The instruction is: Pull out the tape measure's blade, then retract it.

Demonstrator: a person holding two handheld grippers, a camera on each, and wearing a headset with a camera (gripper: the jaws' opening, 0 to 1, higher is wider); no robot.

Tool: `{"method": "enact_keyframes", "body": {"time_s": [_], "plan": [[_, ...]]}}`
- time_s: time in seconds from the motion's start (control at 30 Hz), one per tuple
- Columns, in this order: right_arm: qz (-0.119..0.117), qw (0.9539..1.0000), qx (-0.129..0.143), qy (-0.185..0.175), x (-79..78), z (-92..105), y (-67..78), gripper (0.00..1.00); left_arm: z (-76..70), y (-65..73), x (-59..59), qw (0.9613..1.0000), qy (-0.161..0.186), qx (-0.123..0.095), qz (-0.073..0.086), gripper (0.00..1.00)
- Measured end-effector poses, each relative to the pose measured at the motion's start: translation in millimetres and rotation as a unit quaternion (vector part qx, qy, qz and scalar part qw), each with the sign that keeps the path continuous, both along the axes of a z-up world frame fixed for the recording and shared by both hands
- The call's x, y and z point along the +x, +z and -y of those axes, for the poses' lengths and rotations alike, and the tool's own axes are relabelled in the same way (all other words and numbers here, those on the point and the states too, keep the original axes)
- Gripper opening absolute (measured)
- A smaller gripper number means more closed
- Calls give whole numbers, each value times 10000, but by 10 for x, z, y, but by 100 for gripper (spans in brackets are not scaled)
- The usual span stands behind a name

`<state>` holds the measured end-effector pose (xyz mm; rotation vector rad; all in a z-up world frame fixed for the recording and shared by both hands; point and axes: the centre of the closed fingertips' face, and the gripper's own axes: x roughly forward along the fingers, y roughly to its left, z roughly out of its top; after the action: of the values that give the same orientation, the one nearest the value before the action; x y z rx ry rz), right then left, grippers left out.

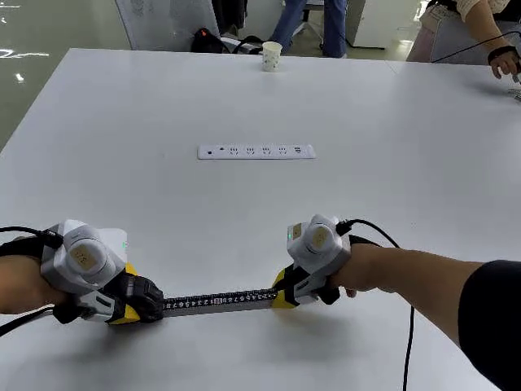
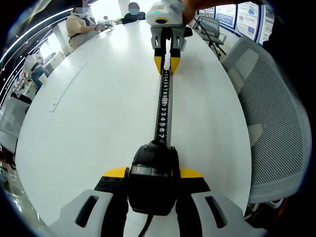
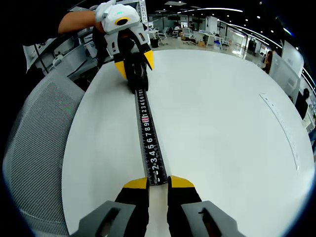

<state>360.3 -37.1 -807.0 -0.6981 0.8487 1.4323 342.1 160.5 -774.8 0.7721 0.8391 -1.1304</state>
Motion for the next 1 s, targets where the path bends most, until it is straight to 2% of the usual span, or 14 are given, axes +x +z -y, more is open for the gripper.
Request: {"method": "enact_keyframes", "body": {"time_s": [1.0], "plan": [[-15,9999,-62,-82,3,201,16,9,6,16,-21,10000,12,-9,6,31]]}}
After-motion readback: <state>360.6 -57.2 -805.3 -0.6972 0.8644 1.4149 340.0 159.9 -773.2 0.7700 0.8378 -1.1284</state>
